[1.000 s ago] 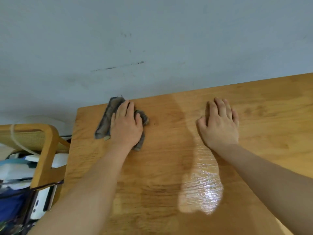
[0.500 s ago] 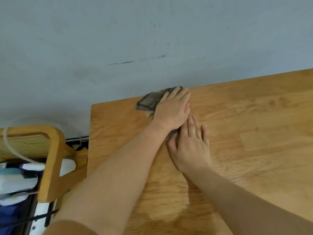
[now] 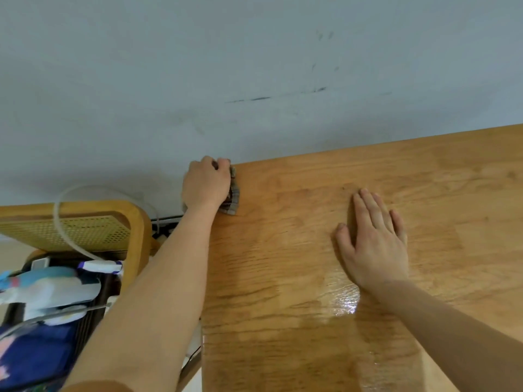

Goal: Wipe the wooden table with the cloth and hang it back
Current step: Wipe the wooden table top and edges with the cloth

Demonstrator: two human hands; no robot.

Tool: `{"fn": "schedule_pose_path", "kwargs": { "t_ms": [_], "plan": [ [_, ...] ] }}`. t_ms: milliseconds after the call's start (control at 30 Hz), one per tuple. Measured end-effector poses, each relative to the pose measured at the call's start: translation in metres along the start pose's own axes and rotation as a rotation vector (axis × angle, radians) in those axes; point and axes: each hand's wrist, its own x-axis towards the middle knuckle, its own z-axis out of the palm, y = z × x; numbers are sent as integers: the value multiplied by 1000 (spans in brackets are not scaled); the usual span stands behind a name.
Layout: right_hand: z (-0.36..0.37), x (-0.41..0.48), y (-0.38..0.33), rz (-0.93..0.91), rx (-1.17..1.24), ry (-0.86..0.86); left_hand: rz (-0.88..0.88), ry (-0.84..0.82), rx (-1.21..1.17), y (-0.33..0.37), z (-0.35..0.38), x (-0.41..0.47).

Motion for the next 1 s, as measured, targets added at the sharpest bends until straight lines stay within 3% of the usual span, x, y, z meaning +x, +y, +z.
{"fn": "schedule_pose_path", "kwargs": {
  "t_ms": [100,367,534,767,867,1000],
  "plan": [
    [-1,0,-2,0,-13,-4,-108,-13,-71,-5,0,-14],
    [-1,1,-2,3,-11,-14,-214,63,23,-20,0,-109],
    [-3,-4,-4,-1,-2,-8,-150,92,76,-27,1,-143],
    [1,0,-5,-36,-7,19,-102,31,185,1,5,-93],
    [4,-2,-1,-41,-31,16,10,-8,234,21,9,-61],
    [5,2,-2,-32,-32,29,404,-98,294,58,25,-32]
  ]
}}
